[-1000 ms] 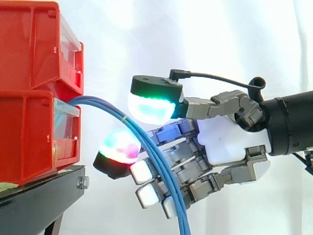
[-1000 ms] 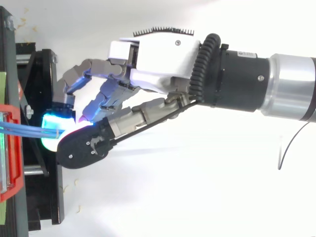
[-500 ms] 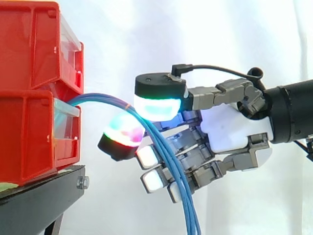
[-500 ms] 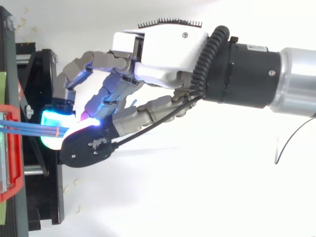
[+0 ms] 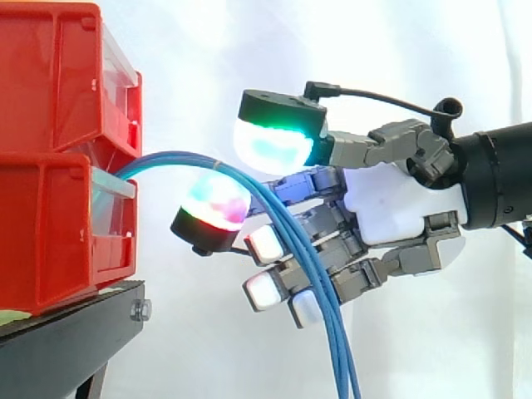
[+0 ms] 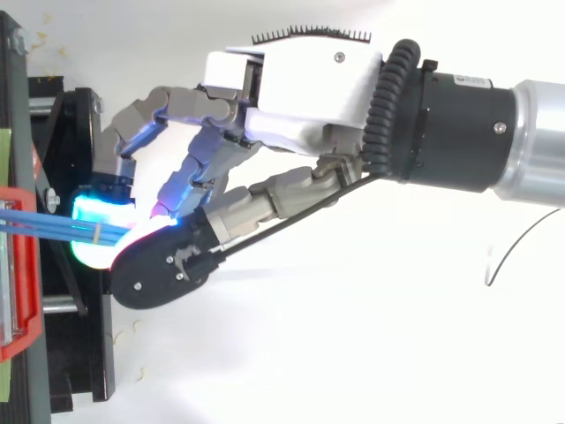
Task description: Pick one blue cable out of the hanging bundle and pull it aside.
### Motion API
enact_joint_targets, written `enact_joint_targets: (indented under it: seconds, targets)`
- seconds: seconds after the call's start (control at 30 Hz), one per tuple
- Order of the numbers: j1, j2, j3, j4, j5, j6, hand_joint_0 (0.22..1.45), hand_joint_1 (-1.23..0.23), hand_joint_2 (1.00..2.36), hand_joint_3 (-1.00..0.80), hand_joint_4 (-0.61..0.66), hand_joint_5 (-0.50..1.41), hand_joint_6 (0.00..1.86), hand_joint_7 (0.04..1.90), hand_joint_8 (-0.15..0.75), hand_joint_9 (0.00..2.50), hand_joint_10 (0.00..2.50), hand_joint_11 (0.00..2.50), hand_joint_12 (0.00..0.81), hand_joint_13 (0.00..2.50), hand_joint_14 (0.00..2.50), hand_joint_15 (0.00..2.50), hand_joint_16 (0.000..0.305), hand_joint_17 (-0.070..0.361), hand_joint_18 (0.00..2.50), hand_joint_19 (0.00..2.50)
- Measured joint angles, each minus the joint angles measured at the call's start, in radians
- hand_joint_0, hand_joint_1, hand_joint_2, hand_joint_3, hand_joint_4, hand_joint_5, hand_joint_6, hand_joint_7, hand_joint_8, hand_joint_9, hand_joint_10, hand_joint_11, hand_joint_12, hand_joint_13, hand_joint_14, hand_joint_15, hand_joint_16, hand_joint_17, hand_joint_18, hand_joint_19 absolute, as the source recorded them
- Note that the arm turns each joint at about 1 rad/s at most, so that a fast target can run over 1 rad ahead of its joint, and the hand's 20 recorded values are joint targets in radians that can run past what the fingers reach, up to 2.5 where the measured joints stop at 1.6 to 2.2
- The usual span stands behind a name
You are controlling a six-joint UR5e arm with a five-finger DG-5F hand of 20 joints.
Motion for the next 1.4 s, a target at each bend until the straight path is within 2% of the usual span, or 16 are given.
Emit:
enact_joint_targets:
  seconds: [0.23,0.37,0.4,0.47,0.57,0.67,0.77,0.8,0.87,0.9,1.03,1.13,1.3,1.33,1.4]
  targets:
    - [0.000,0.003,0.001,0.000,0.000,-0.002,0.59,-0.65,1.01,-0.34,0.01,-0.06,0.87,0.83,0.253,1.12,0.02,0.45,0.353,0.87,0.02,0.52,0.049,0.109,0.78,0.72]
    - [-0.001,0.004,0.001,0.000,0.000,-0.003,0.61,-0.79,1.01,-0.18,0.04,-0.08,0.90,0.74,0.274,1.08,0.02,0.49,0.381,0.89,0.02,0.51,0.053,0.119,0.82,0.67]
    - [-0.001,0.004,0.001,0.000,0.000,-0.003,0.61,-0.80,1.01,-0.16,0.03,-0.08,0.91,0.74,0.269,1.07,0.02,0.50,0.376,0.88,0.02,0.51,0.052,0.117,0.81,0.68]
    - [-0.001,0.004,0.001,0.001,0.000,-0.003,0.67,-0.87,1.02,-0.14,-0.10,-0.10,0.94,0.74,0.246,1.02,0.02,0.53,0.353,0.86,0.02,0.53,0.048,0.107,0.78,0.69]
    - [-0.001,0.004,0.001,0.002,0.000,-0.003,0.73,-0.89,1.02,-0.18,-0.19,-0.11,0.95,0.76,0.240,1.01,0.02,0.55,0.344,0.85,0.02,0.52,0.046,0.104,0.76,0.68]
    - [-0.001,0.003,0.000,0.003,0.000,-0.003,0.78,-0.90,1.01,-0.31,-0.26,-0.12,0.95,0.80,0.231,1.00,0.02,0.54,0.338,0.83,0.02,0.52,0.046,0.102,0.74,0.69]
    - [-0.001,0.004,0.000,0.002,0.001,-0.003,0.79,-0.91,1.00,-0.46,-0.26,-0.12,0.95,0.78,0.225,1.00,0.02,0.54,0.339,0.83,0.02,0.51,0.045,0.101,0.74,0.67]
    - [-0.001,0.004,0.000,0.001,0.001,-0.002,0.76,-0.92,1.00,-0.50,-0.21,-0.11,0.93,0.79,0.218,1.02,0.02,0.55,0.335,0.84,0.02,0.51,0.045,0.101,0.75,0.66]
    - [-0.001,0.004,-0.002,0.000,0.001,-0.001,0.72,-0.91,1.00,-0.50,-0.14,-0.10,0.92,0.77,0.219,1.06,0.02,0.53,0.333,0.85,0.02,0.53,0.044,0.100,0.76,0.67]
    - [-0.001,0.004,-0.004,0.001,0.001,0.000,0.65,-0.88,1.00,-0.50,-0.04,-0.08,0.90,0.76,0.228,1.10,0.02,0.54,0.330,0.86,0.02,0.53,0.044,0.099,0.75,0.69]
    - [-0.001,0.003,-0.028,0.007,-0.002,0.012,0.52,-0.78,1.00,-0.50,-0.01,-0.07,0.88,0.77,0.242,1.14,0.02,0.52,0.350,0.89,0.02,0.53,0.048,0.109,0.79,0.71]
    - [-0.001,0.002,-0.045,0.036,-0.004,0.033,0.47,-0.68,1.00,-0.50,0.00,-0.06,0.87,0.78,0.259,1.17,0.02,0.51,0.372,0.91,0.02,0.52,0.053,0.119,0.82,0.70]
    - [-0.001,0.002,-0.054,0.076,-0.006,0.053,0.54,-0.46,1.00,-0.50,-0.06,-0.06,0.86,0.85,0.240,1.20,0.02,0.50,0.347,0.89,0.02,0.53,0.049,0.110,0.78,0.75]
    - [-0.001,0.002,-0.053,0.078,-0.006,0.054,0.55,-0.46,1.00,-0.50,-0.05,-0.06,0.86,0.84,0.242,1.20,0.02,0.50,0.348,0.90,0.02,0.53,0.048,0.109,0.77,0.74]
    - [-0.001,0.002,-0.053,0.079,-0.006,0.055,0.58,-0.55,1.00,-0.43,-0.03,-0.06,0.86,0.86,0.250,1.21,0.02,0.52,0.349,0.90,0.02,0.54,0.048,0.108,0.77,0.75]
